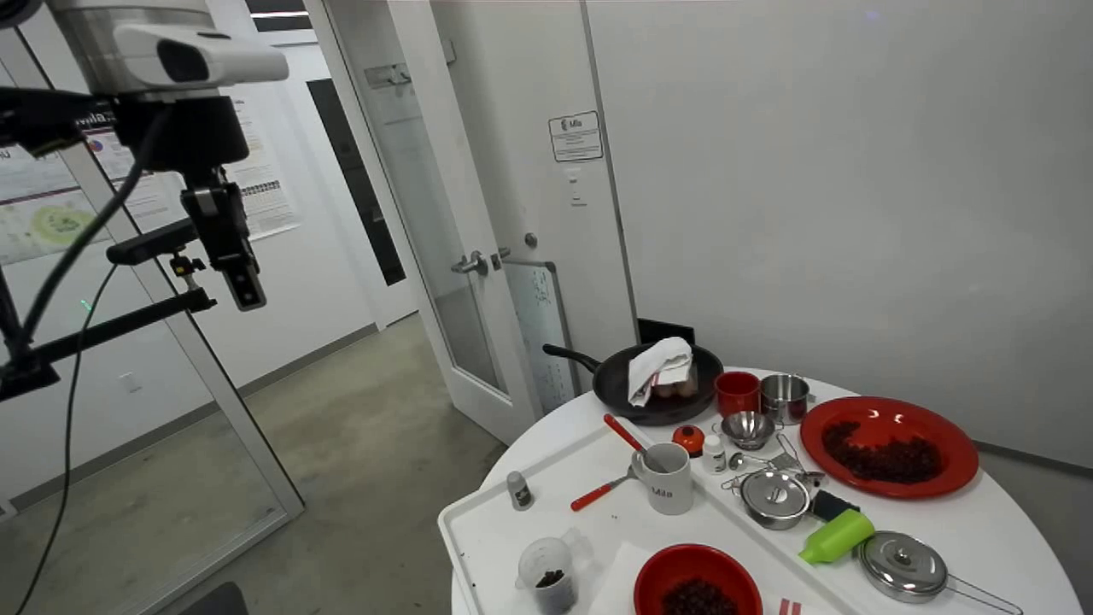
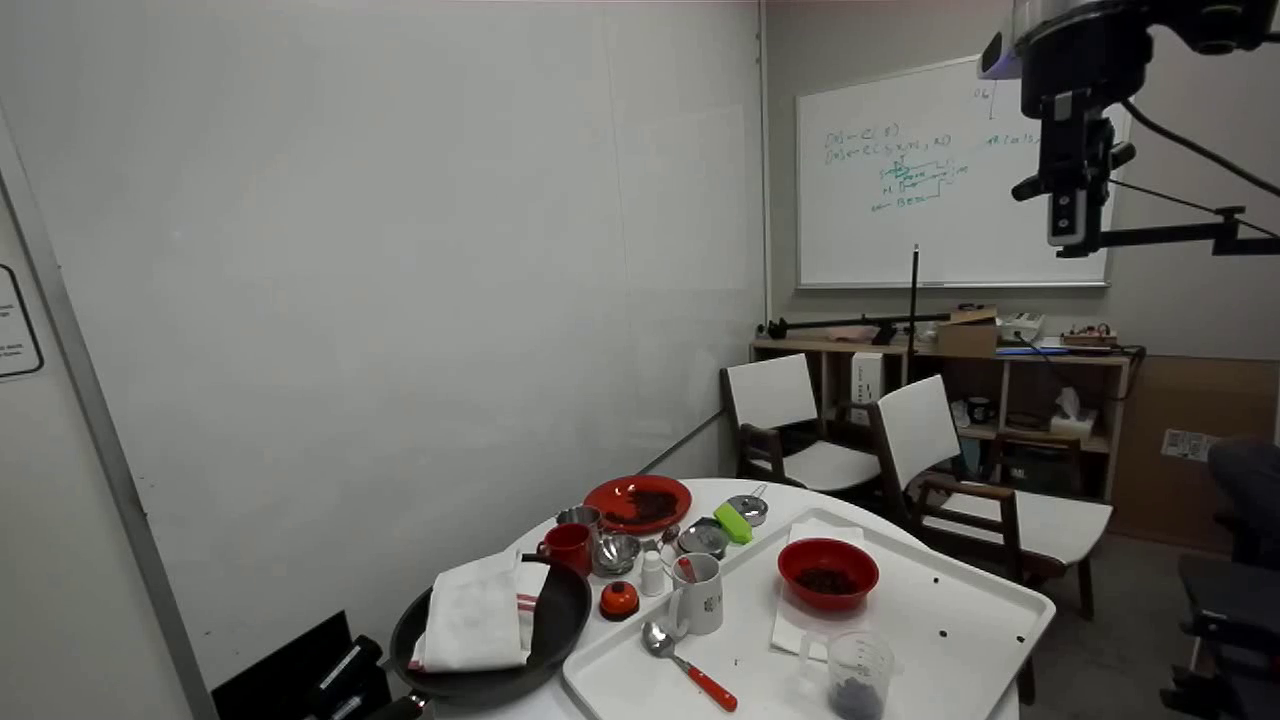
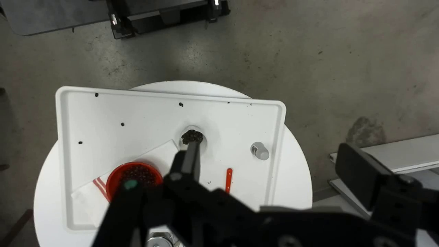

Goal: Pour the contents from the clear jar into the orange bowl

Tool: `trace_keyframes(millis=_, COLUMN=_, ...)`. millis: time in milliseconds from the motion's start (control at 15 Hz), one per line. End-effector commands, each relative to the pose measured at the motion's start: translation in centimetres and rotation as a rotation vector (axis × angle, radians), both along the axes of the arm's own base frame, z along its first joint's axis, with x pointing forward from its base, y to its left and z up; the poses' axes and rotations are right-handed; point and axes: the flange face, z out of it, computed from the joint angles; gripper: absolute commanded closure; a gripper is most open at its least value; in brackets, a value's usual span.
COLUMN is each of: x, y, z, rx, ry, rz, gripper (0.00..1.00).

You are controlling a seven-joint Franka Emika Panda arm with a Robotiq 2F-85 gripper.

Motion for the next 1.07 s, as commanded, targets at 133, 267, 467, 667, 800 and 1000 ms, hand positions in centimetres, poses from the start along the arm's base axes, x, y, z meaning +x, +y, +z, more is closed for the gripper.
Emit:
trace_keyframes(millis=133, x=4.8, y=0.3, z=-4.3, rx=-0.085, ry=-0.074, rz=-0.050, gripper=0.00)
trace_keyframes(millis=267, x=6.7, y=1.0, z=-6.9, rx=-0.126, ry=-0.103, rz=-0.058, gripper=0.00)
trace_keyframes(millis=467, x=9.3, y=2.1, z=-11.3, rx=-0.215, ry=-0.095, rz=-0.051, gripper=0.00)
trace_keyframes(millis=667, x=10.9, y=2.7, z=-15.3, rx=-0.311, ry=-0.054, rz=-0.048, gripper=0.00)
trace_keyframes(millis=800, x=11.7, y=2.9, z=-17.7, rx=-0.386, ry=-0.033, rz=-0.037, gripper=0.00)
trace_keyframes(millis=1000, x=12.3, y=2.4, z=-21.0, rx=-0.447, ry=0.047, rz=-0.027, gripper=0.00)
